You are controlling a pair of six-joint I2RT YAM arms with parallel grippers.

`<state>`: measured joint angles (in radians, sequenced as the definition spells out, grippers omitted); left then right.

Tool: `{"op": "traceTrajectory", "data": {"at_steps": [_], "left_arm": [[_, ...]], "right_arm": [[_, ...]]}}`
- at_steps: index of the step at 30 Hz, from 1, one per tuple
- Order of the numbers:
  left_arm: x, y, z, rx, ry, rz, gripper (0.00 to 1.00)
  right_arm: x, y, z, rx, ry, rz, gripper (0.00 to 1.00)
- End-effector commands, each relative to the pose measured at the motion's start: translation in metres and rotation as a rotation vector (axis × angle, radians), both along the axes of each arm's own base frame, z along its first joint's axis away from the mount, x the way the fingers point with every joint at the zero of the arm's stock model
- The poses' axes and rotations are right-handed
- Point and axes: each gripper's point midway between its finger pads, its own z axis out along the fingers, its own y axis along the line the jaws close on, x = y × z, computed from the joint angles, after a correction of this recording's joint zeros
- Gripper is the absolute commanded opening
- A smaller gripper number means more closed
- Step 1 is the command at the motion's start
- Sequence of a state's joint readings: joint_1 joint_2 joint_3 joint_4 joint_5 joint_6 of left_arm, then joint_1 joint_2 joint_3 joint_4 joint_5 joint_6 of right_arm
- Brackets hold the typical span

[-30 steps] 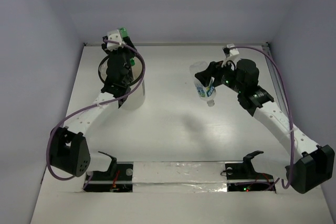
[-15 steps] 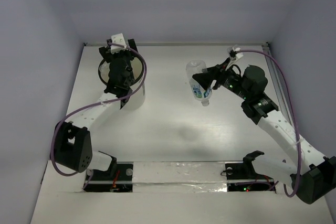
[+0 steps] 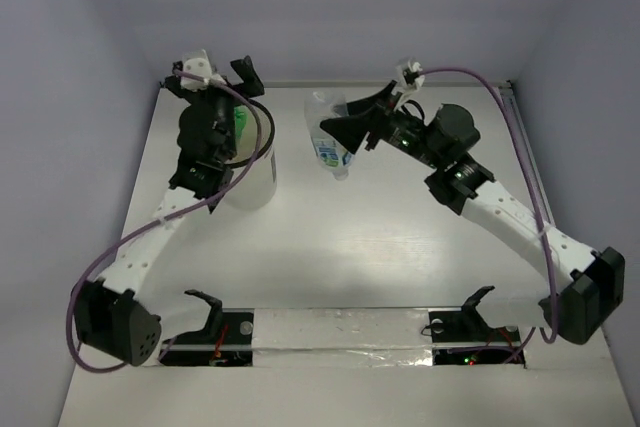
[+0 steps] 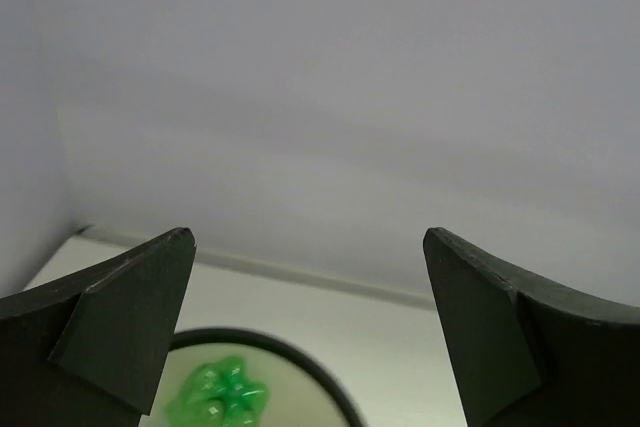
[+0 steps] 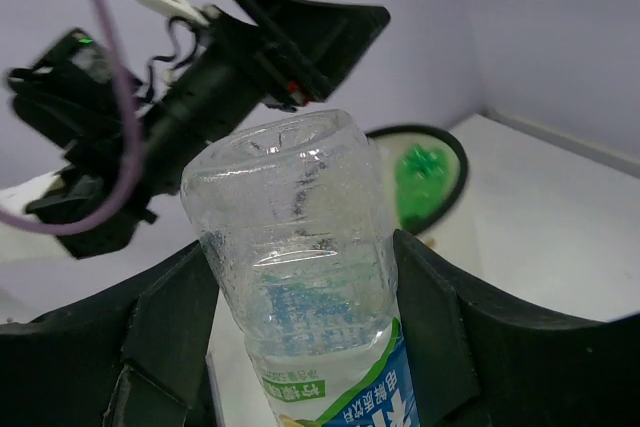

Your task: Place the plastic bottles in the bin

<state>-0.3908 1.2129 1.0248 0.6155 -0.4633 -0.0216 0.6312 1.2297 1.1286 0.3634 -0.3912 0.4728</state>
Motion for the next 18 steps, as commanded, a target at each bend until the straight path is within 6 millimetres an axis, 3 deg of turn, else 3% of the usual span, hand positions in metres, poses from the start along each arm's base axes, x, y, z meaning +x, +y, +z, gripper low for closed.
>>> {"op": "traceTrajectory", "data": {"at_steps": [1, 2, 3, 5, 6, 7, 9, 11, 12, 13, 14, 15, 16, 17, 18], "left_arm": [[-0.057, -0.011, 0.109, -0.142, -0.202, -0.208, 0.98], [-0.064, -0.014, 0.108, -0.140, -0.168, -0.240, 0.97], [-0.083, -0.011, 0.123, -0.161, -0.195, -0.267, 0.97], [-0.102, -0.014, 0.125, -0.195, -0.183, -0.327, 0.96], [-0.126, -0.007, 0.136, -0.213, -0.217, -0.343, 0.95], [-0.134, -0.005, 0.131, -0.234, -0.207, -0.355, 0.95], [-0.163, 0.003, 0.121, -0.263, -0.206, -0.374, 0.95], [-0.179, 0.008, 0.105, -0.275, -0.191, -0.385, 0.95], [-0.200, 0.015, 0.106, -0.288, -0.226, -0.395, 0.95], [-0.199, 0.015, 0.087, -0.288, -0.195, -0.394, 0.95], [-0.202, 0.016, 0.074, -0.293, -0.171, -0.392, 0.95], [-0.213, 0.022, 0.071, -0.299, -0.186, -0.388, 0.95], [-0.211, 0.022, 0.055, -0.297, -0.155, -0.381, 0.95], [-0.212, 0.023, 0.043, -0.295, -0.120, -0.373, 0.95], [-0.216, 0.025, 0.035, -0.293, -0.114, -0.369, 0.95]], "right_arm": [[-0.004, 0.018, 0.074, 0.187, -0.151, 0.020, 0.54], [0.008, 0.032, 0.066, 0.182, -0.132, 0.022, 0.54], [0.005, 0.039, 0.086, 0.219, -0.163, 0.034, 0.54], [0.014, 0.053, 0.090, 0.235, -0.167, 0.031, 0.54], [0.027, 0.068, 0.079, 0.227, -0.147, 0.030, 0.54], [0.027, 0.074, 0.093, 0.253, -0.168, 0.035, 0.54], [0.041, 0.088, 0.099, 0.282, -0.166, 0.022, 0.54], [0.047, 0.098, 0.104, 0.307, -0.171, 0.018, 0.54], [0.052, 0.102, 0.105, 0.315, -0.168, 0.014, 0.54], [0.061, 0.117, 0.091, 0.302, -0.142, 0.020, 0.54], [0.062, 0.118, 0.106, 0.328, -0.161, 0.026, 0.54], [0.063, 0.125, 0.105, 0.333, -0.159, 0.032, 0.55], [0.076, 0.136, 0.089, 0.314, -0.133, 0.017, 0.55], [0.075, 0.142, 0.096, 0.325, -0.143, 0.025, 0.55], [0.081, 0.148, 0.087, 0.305, -0.127, 0.022, 0.55]]}}
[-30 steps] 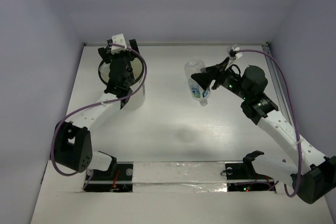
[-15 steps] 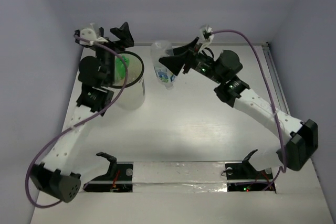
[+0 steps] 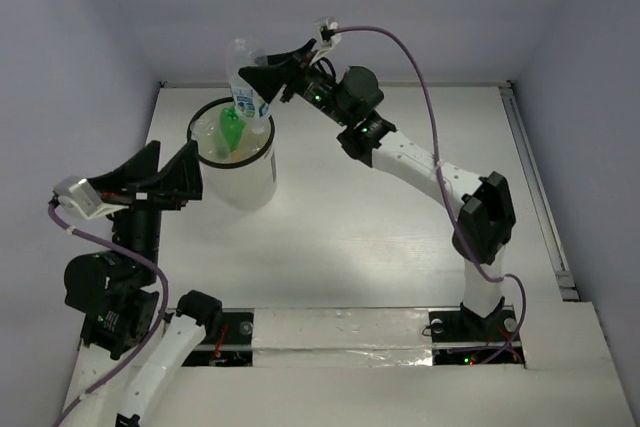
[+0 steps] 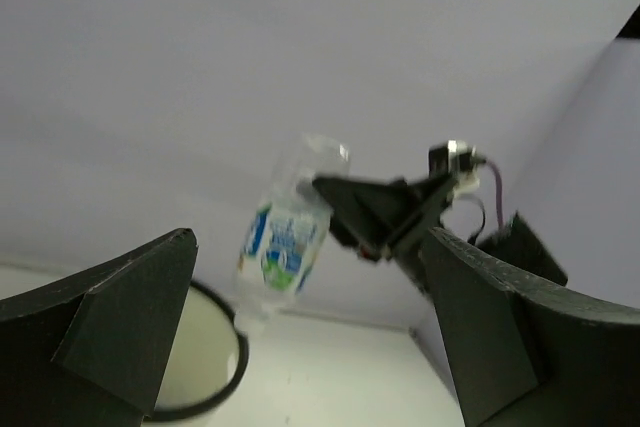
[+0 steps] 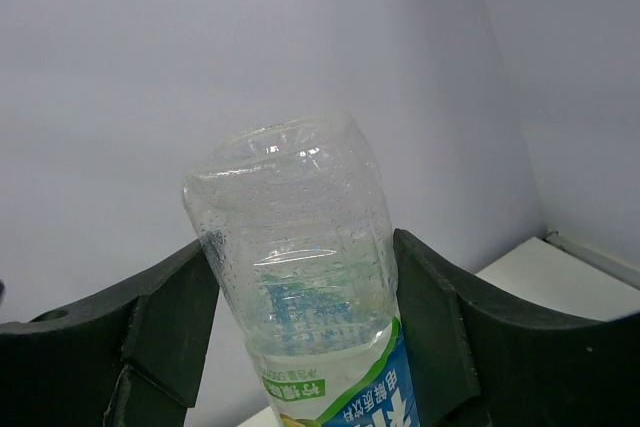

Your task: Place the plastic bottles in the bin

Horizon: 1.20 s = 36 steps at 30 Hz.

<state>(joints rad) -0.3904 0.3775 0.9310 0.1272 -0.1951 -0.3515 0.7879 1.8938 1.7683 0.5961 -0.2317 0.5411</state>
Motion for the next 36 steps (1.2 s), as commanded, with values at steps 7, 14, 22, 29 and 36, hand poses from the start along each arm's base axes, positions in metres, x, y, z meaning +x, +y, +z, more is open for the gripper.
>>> {"op": "traceTrajectory", "data": {"at_steps": [7, 14, 22, 29, 36], "left_arm": [[0.001, 0.008, -0.090, 0.041, 0.214, 0.038, 0.95], [-0.003, 0.015, -0.099, 0.032, 0.203, 0.061, 0.95], [0.003, 0.010, -0.102, 0.040, 0.215, 0.049, 0.95], [0.007, 0.007, -0.105, 0.041, 0.237, 0.044, 0.95], [0.011, 0.006, -0.105, 0.044, 0.250, 0.042, 0.95]], "right_arm": [[0.011, 0.053, -0.061, -0.036, 0.037, 0.005, 0.62], [0.005, 0.057, -0.088, -0.061, 0.013, -0.037, 0.80], [0.003, 0.043, -0.073, -0.034, -0.025, -0.085, 0.62], [-0.001, 0.035, -0.080, -0.034, -0.031, -0.099, 0.66], [-0.019, 0.023, -0.072, -0.020, -0.058, -0.091, 0.73]]}}
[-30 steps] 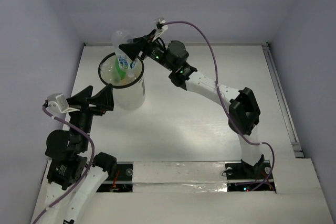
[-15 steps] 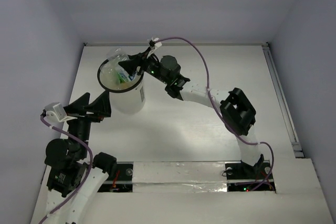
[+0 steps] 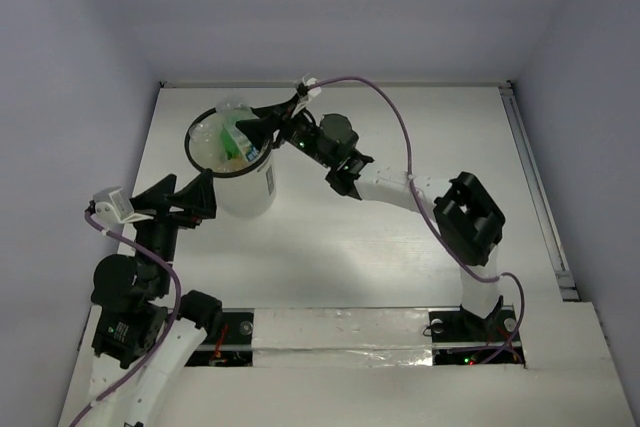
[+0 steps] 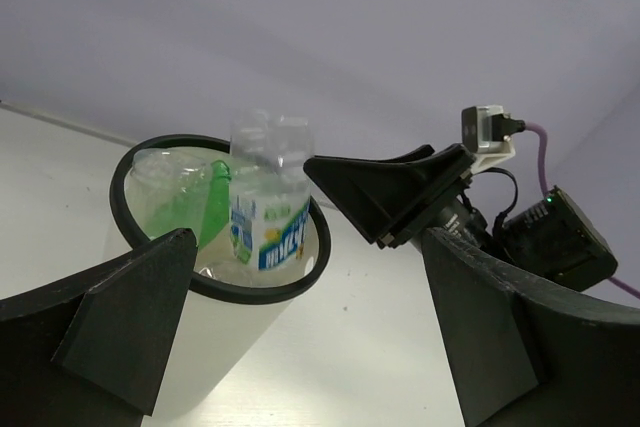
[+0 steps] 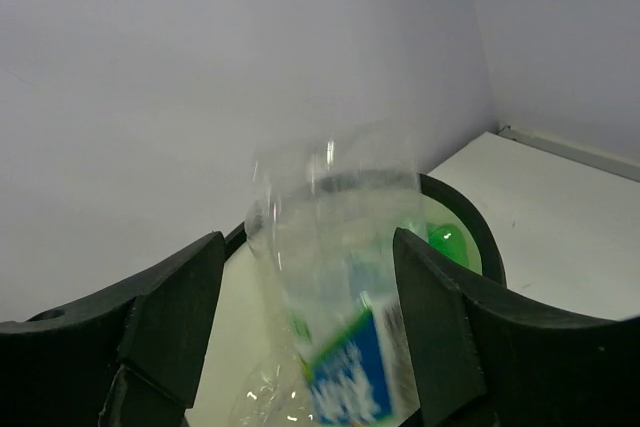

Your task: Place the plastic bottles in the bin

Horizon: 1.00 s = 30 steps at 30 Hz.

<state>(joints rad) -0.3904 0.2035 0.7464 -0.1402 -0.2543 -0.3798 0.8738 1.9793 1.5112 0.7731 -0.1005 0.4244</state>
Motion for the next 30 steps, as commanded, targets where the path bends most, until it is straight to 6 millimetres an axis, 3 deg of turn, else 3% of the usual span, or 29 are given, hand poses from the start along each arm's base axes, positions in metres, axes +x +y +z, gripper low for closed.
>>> {"op": "traceTrajectory", "data": {"at_steps": [1, 7, 8, 11, 12, 13, 14, 15, 16, 17, 18, 19, 20, 21, 22, 23, 25, 26, 27, 28, 29, 30], "left_arm": [[0.003, -0.001, 0.008, -0.016, -0.017, -0.001, 0.95], [0.006, -0.004, 0.005, -0.017, -0.003, -0.011, 0.95], [0.007, -0.005, 0.006, -0.016, 0.001, -0.014, 0.94], [0.009, -0.011, 0.009, -0.023, 0.008, -0.042, 0.93], [0.009, -0.014, 0.011, -0.028, 0.004, -0.054, 0.93], [0.008, -0.017, 0.013, -0.036, 0.001, -0.075, 0.93], [0.008, -0.019, 0.014, -0.038, -0.002, -0.083, 0.93], [0.008, -0.021, 0.015, -0.041, -0.005, -0.093, 0.93], [0.006, -0.023, 0.016, -0.043, -0.008, -0.108, 0.93], [0.006, -0.025, 0.015, -0.045, -0.008, -0.119, 0.94], [0.005, -0.025, 0.015, -0.047, -0.011, -0.125, 0.95], [0.003, -0.026, 0.013, -0.050, -0.014, -0.130, 0.96], [0.002, -0.026, 0.012, -0.054, -0.012, -0.136, 0.96], [-0.001, -0.025, 0.012, -0.057, -0.017, -0.138, 0.97], [-0.002, -0.026, 0.010, -0.058, -0.013, -0.143, 0.97], [-0.002, -0.026, 0.008, -0.061, -0.011, -0.141, 0.98], [-0.002, -0.025, 0.003, -0.063, 0.006, -0.138, 0.98], [-0.002, -0.025, 0.001, -0.065, 0.011, -0.137, 0.98], [-0.001, -0.026, -0.002, -0.070, 0.026, -0.141, 0.99], [0.000, -0.027, -0.006, -0.072, 0.038, -0.145, 0.99], [0.001, -0.028, -0.008, -0.077, 0.050, -0.146, 0.99], [0.002, -0.029, -0.011, -0.081, 0.061, -0.149, 0.99]], "right_arm": [[-0.022, -0.017, 0.062, 0.120, -0.121, -0.005, 0.72], [-0.032, -0.030, 0.062, 0.109, -0.110, -0.003, 0.76], [-0.037, -0.037, 0.075, 0.124, -0.123, -0.006, 0.76], [-0.042, -0.051, 0.076, 0.099, -0.111, -0.035, 0.77], [-0.053, -0.066, 0.097, 0.129, -0.138, -0.045, 0.77], [-0.056, -0.074, 0.088, 0.111, -0.127, -0.059, 0.69], [-0.059, -0.085, 0.091, 0.117, -0.126, -0.082, 0.58], [-0.065, -0.096, 0.096, 0.122, -0.130, -0.097, 0.41], [-0.083, -0.120, 0.122, 0.161, -0.164, -0.103, 0.03], [-0.084, -0.134, 0.108, 0.146, -0.131, -0.146, 0.00], [-0.092, -0.148, 0.110, 0.151, -0.132, -0.159, 0.00], [-0.113, -0.178, 0.135, 0.200, -0.164, -0.176, 0.00], [-0.115, -0.193, 0.115, 0.180, -0.131, -0.220, 0.00], [-0.120, -0.209, 0.115, 0.187, -0.127, -0.252, 0.00], [-0.138, -0.240, 0.129, 0.220, -0.138, -0.283, 0.01], [-0.139, -0.261, 0.125, 0.233, -0.116, -0.347, 0.03], [-0.145, -0.286, 0.099, 0.200, -0.064, -0.411, 0.08], [-0.161, -0.317, 0.112, 0.274, -0.068, -0.442, 0.11], [-0.160, -0.333, 0.101, 0.283, -0.033, -0.500, 0.17], [-0.163, -0.343, 0.091, 0.268, -0.009, -0.519, 0.35], [-0.167, -0.353, 0.088, 0.279, 0.001, -0.539, 0.45], [-0.174, -0.382, 0.090, 0.339, 0.020, -0.604, 0.56]]}}
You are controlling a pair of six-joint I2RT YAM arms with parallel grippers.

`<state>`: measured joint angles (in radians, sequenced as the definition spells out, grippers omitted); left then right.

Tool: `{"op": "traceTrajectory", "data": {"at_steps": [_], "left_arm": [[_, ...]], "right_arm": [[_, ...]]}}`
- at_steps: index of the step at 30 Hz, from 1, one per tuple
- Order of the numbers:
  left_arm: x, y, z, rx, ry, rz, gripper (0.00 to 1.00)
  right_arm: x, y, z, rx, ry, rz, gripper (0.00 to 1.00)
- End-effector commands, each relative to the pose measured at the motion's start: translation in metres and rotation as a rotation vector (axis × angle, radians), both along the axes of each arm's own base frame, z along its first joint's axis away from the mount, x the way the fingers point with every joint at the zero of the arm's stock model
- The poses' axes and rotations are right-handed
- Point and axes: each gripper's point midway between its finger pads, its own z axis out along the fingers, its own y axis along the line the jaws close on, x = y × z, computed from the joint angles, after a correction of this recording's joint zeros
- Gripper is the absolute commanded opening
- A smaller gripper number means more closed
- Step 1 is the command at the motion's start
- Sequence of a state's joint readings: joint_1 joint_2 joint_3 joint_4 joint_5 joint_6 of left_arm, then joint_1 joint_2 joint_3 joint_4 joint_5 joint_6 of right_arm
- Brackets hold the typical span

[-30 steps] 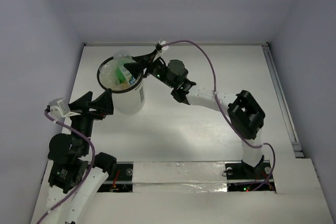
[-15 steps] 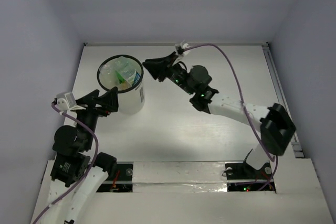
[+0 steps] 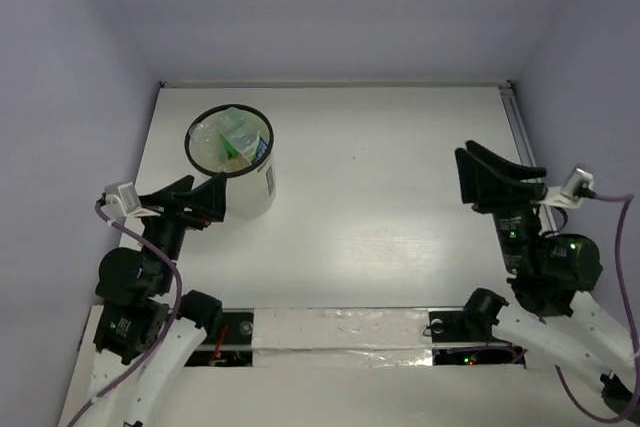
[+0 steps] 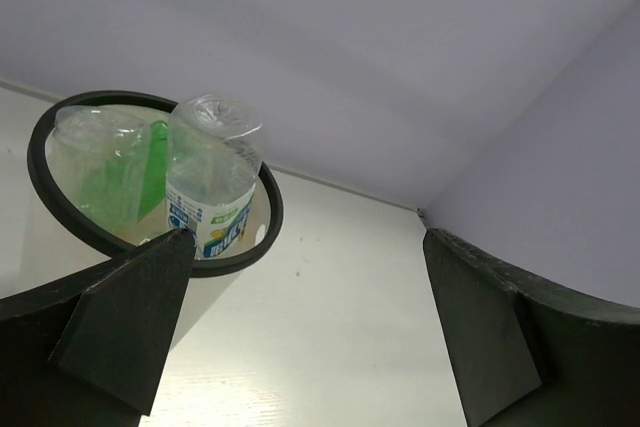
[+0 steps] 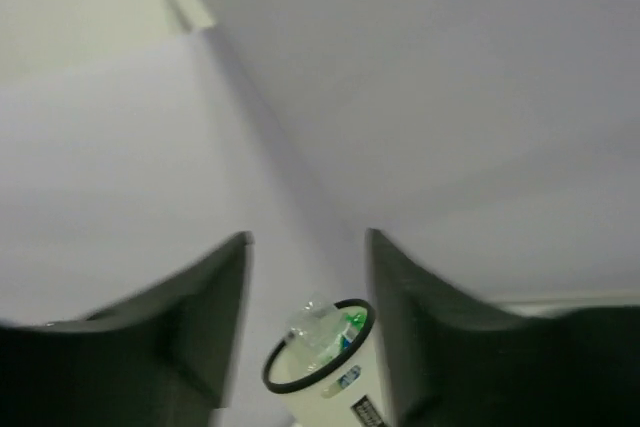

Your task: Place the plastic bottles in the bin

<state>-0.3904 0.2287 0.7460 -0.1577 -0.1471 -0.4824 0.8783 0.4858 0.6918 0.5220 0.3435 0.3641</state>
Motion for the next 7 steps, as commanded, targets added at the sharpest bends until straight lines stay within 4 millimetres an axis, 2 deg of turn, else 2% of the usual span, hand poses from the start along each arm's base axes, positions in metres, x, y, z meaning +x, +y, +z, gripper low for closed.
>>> {"op": "traceTrajectory", "data": {"at_steps": [1, 3, 5, 7], "left_arm": [[0.003, -0.006, -0.007, -0.029, 0.030, -0.028, 0.99], [0.004, -0.007, -0.012, -0.032, 0.051, -0.030, 0.99], [0.006, -0.008, -0.013, -0.036, 0.061, -0.029, 0.98], [0.010, -0.008, -0.019, -0.033, 0.093, -0.018, 0.98]], "right_arm": [[0.021, -0.036, -0.070, -0.041, 0.260, -0.182, 0.70], [0.019, -0.066, -0.081, 0.008, 0.310, -0.277, 0.77], [0.019, -0.072, -0.095, -0.019, 0.338, -0.310, 0.78], [0.017, -0.072, -0.099, -0.031, 0.337, -0.303, 0.78]]}}
